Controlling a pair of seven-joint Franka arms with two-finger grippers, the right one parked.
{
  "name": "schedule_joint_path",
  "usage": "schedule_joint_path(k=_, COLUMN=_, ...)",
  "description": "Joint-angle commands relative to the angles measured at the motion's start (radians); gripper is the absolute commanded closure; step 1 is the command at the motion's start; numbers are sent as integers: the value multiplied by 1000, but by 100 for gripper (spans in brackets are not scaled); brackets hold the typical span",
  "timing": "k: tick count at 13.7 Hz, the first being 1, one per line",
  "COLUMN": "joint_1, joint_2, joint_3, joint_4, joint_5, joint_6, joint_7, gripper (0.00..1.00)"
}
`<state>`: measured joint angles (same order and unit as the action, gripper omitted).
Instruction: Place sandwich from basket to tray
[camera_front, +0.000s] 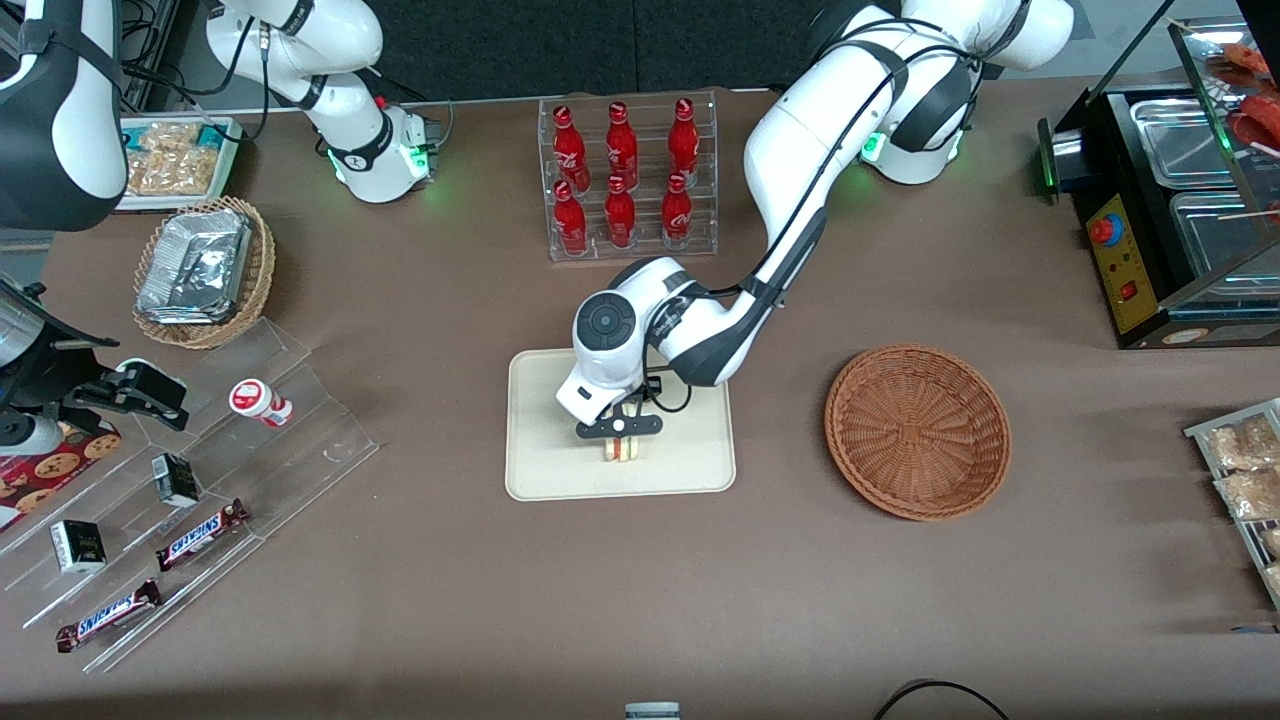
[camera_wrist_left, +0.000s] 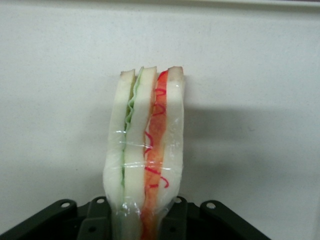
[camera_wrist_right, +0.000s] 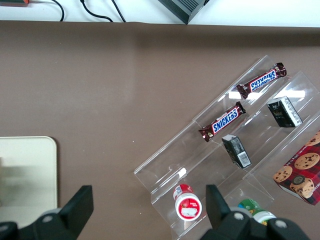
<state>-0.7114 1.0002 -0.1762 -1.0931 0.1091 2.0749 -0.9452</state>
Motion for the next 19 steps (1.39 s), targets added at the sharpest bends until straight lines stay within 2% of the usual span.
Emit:
schedule_joint_path(k=1, joint_1=-7, joint_2=-6, joint_3=4, joint_4=38, joint_5=18, joint_6=-47, joint_7=-37, gripper=0)
schedule_joint_path(k=4, joint_1=38, joint_2=-105, joint_3=3, joint_4=47, joint_5=-12, joint_6=-140, joint_7=-35, gripper=0)
schedule_joint_path(k=8, joint_1=206, joint_2=-329, joint_3=-5, joint_4=-8, joint_5=-97, joint_6=-358, joint_7=66, gripper=1)
schedule_joint_path(k=11, joint_1=376, joint_2=-590, joint_3=-3, joint_4=-286, joint_5=-146, joint_6=-355, joint_7=221, gripper=1)
schedule_joint_path(k=14, joint_1=585, joint_2=-796, joint_3=-2, joint_4=-557, joint_5=-196, joint_6=-320, joint_7=519, gripper=1)
schedule_joint_path(k=17, joint_1=735, joint_2=-938, joint_3=3, joint_4=-697, joint_5=-193, joint_6=-344, joint_7=724, gripper=1)
schedule_joint_path(k=19, joint_1=814, joint_2=-998, joint_3=4, joint_4=-706, joint_5=-178, joint_6=-416, joint_7=813, gripper=1)
